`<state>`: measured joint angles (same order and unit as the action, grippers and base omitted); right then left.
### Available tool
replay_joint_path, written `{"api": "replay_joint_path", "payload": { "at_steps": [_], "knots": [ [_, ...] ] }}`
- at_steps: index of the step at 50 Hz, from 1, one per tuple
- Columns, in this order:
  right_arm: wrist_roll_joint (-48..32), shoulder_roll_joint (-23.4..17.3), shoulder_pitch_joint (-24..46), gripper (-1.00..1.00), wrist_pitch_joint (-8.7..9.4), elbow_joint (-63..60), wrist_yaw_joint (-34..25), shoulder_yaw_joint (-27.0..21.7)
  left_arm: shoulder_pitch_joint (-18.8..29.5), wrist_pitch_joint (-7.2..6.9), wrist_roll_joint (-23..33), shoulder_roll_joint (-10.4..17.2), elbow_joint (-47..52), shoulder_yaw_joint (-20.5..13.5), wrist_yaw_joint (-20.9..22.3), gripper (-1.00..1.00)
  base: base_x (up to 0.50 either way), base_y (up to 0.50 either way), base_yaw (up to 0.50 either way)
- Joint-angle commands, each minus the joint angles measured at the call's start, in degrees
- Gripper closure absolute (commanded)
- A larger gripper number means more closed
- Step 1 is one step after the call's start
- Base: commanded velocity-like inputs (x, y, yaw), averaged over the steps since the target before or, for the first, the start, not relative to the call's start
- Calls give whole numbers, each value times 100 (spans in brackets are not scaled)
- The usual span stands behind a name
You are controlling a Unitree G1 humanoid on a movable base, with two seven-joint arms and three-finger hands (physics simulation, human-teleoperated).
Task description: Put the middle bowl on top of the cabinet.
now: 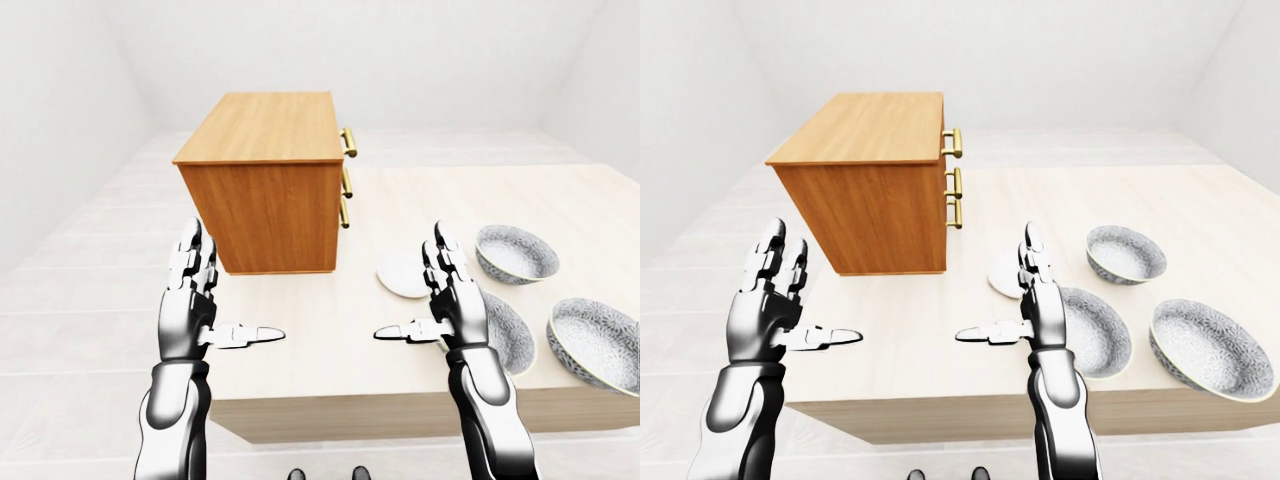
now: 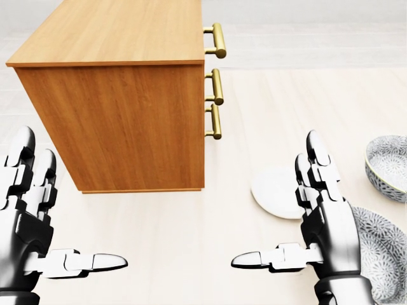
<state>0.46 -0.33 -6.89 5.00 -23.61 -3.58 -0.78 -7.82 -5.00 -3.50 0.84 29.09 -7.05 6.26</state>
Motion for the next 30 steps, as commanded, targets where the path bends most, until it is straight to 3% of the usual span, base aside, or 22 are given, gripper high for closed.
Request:
{"api": "replay_joint_path", "payload": {
  "at_steps": [1,11,30],
  "knots": [
    [10,-1,11,-100,0,73,-11,-10,-17,0,-22,-8,12,-6,25,-100,50,0,0],
    [12,4,-8,-100,0,89,3,-11,-82,0,-54,-16,40,-10,71,-100,46,0,0],
    [-40,-2,-94,-100,0,-11,-4,43,-175,0,-209,-58,251,-110,109,-100,3,0,0]
  ]
}}
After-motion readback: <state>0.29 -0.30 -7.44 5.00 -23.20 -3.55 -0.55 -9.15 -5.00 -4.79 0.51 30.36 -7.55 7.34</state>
